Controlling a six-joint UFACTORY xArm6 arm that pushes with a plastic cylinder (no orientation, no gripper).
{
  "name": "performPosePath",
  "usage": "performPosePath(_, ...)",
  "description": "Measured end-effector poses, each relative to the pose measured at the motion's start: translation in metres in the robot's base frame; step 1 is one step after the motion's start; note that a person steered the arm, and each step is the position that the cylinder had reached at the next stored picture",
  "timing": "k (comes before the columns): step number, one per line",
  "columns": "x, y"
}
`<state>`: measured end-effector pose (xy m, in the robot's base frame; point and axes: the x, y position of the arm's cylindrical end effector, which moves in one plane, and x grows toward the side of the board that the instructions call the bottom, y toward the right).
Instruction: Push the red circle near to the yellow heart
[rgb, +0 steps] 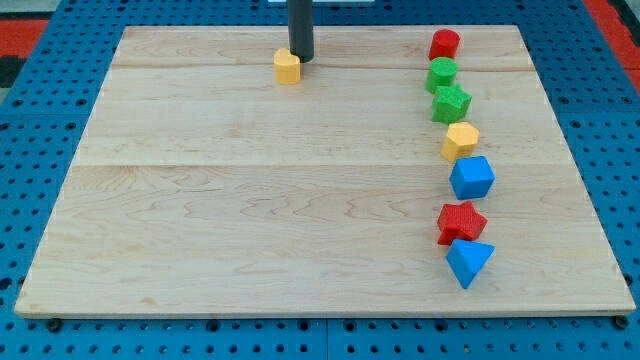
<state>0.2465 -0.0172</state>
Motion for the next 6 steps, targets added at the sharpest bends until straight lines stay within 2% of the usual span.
performPosePath(2, -0.049, 0.056)
performPosePath(4, -0.055, 0.131)
performPosePath(5, -0.055, 0.188)
performPosePath(6, -0.040, 0.209)
